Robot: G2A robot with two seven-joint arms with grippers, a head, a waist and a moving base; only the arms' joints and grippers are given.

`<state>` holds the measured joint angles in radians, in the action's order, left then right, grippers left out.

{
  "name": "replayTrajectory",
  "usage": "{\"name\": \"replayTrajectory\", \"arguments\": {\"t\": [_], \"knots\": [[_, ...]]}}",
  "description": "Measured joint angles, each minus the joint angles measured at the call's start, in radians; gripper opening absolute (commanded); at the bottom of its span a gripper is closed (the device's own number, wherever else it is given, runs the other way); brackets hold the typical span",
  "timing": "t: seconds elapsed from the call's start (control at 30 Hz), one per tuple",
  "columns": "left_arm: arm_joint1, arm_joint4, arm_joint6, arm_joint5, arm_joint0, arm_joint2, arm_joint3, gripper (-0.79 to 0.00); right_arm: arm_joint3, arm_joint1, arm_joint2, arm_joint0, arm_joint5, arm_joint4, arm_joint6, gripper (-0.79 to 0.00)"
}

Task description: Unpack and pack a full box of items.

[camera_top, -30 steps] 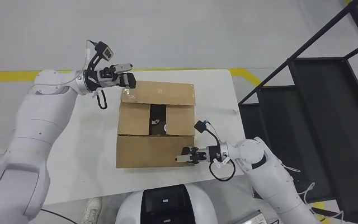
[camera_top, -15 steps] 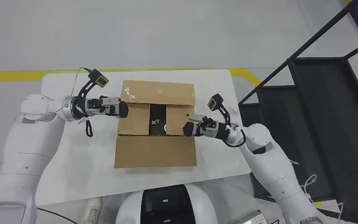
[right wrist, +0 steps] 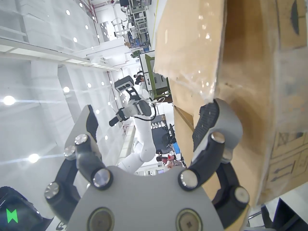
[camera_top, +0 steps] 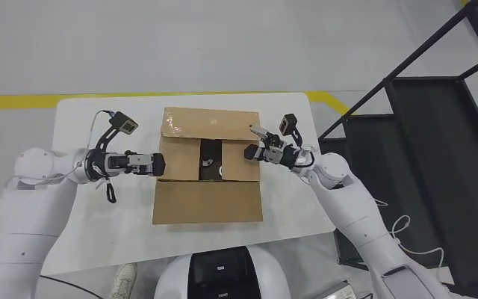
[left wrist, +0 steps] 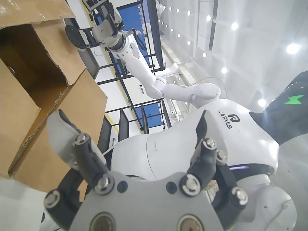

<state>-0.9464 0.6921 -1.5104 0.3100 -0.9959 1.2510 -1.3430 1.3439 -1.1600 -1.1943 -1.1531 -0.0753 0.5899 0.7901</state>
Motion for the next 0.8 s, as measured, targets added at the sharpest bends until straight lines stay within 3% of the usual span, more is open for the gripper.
{"name": "replayTrajectory", "arguments": {"t": [0.4, 0.8], "knots": [[0.017, 0.012, 0.012, 0.012, -0.042, 0.007, -0.032, 0.0, -0.057, -0.027, 0.0, 0.123, -0.138, 0.046, -0.114, 0.0], [0.019, 0.014, 0.019, 0.019, -0.041, -0.032, -0.025, 0.0, -0.287, -0.101, 0.16, 0.343, -0.276, -0.173, -0.438, 0.0]]}}
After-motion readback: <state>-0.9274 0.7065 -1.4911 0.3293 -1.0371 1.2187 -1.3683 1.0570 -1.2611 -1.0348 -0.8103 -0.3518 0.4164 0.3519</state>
